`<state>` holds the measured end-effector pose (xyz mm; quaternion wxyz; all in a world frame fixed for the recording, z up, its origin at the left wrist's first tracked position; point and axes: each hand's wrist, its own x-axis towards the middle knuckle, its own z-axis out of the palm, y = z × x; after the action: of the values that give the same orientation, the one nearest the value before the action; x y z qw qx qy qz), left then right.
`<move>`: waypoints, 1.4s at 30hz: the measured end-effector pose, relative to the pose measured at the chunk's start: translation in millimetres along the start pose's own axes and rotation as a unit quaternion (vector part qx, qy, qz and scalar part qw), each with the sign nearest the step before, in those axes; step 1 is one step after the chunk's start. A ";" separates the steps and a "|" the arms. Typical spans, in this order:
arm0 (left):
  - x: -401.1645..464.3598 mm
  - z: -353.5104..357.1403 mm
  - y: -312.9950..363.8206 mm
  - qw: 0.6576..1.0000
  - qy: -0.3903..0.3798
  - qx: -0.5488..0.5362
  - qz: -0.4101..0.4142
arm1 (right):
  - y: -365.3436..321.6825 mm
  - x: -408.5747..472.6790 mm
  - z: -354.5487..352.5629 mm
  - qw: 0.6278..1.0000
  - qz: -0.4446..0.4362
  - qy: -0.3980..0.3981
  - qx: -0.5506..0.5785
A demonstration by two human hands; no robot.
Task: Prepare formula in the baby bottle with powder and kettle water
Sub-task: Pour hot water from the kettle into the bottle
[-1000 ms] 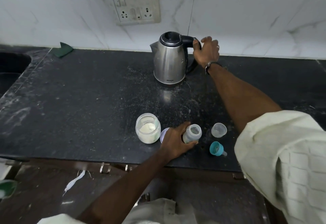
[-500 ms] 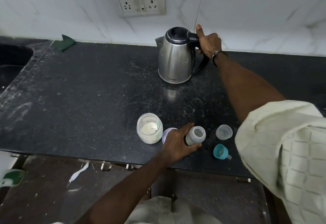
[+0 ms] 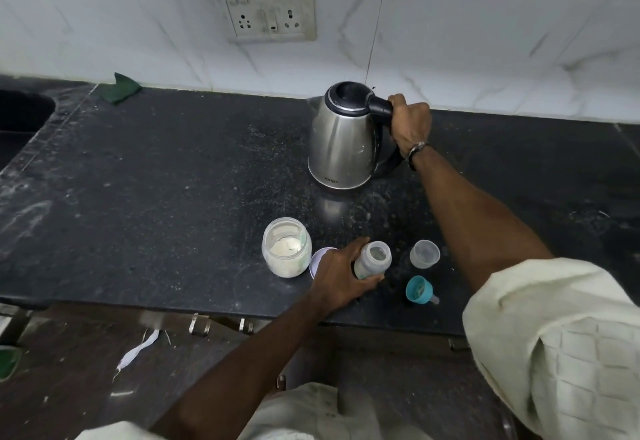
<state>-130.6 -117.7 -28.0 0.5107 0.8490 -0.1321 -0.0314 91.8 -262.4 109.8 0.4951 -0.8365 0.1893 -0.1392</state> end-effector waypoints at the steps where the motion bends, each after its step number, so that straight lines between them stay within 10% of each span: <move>1: 0.3 0.3 -0.2 1.000 -0.001 0.000 -0.001 | 4.6 -3.2 -4.4 1.000 0.000 0.004 0.004; 19: -3.1 5.0 -0.5 1.000 0.016 -0.021 0.003 | 29.0 -27.4 -137.7 0.996 -0.066 0.058 0.026; 42: -5.7 2.5 6.3 1.000 0.015 -0.009 0.008 | 1.0 -26.2 -148.6 0.959 -0.254 -0.118 -0.055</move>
<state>-137.8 -121.1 -24.1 0.5205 0.8437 -0.1307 -0.0156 5.9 -366.2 177.7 0.4159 -0.8932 -0.0815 -0.1503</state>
